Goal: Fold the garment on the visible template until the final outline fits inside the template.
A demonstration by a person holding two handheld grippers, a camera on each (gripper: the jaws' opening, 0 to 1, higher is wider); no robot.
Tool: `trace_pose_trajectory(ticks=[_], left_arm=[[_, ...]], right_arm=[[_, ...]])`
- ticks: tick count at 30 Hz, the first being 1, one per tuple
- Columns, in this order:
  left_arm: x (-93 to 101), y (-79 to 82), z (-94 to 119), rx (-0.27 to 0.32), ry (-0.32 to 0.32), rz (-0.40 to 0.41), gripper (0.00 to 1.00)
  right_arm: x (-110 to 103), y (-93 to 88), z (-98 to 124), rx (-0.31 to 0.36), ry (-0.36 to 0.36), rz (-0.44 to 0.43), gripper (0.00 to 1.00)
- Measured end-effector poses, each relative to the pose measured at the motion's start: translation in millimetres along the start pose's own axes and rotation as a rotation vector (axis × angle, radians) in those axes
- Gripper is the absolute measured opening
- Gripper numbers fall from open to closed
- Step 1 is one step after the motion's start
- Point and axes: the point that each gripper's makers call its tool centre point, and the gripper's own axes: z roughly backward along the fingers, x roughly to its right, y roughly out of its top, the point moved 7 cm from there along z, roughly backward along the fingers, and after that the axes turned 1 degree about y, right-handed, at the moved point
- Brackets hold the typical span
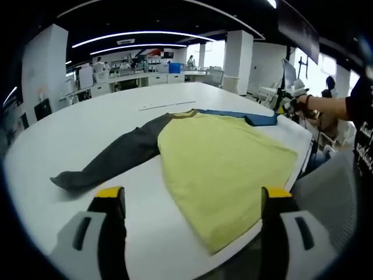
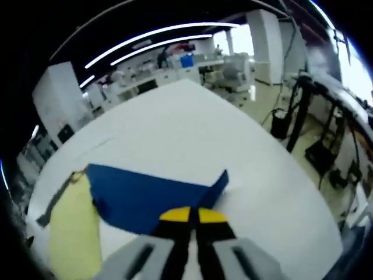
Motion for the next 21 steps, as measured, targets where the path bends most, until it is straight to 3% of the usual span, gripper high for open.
trace_pose_trajectory(ticks=[11,17,21], left_arm=[[-0.4,-1.5,0.9,-0.002,0.001,0.001,0.94],[4.1,-1.8,1.9,-0.011,0.000,-0.004,0.94],[8.4,0.0,1.9,-0.015,-0.005,-0.009,0.94]], right_arm=[[-31.4,35.7,-14.4,0.009,0.061,0.101,0.00],[-56.0,48.9,-18.8,0.022,0.104,0.158,0.00],[-81.6,48.2,-14.1,0.021,0.130,0.198,0.00]])
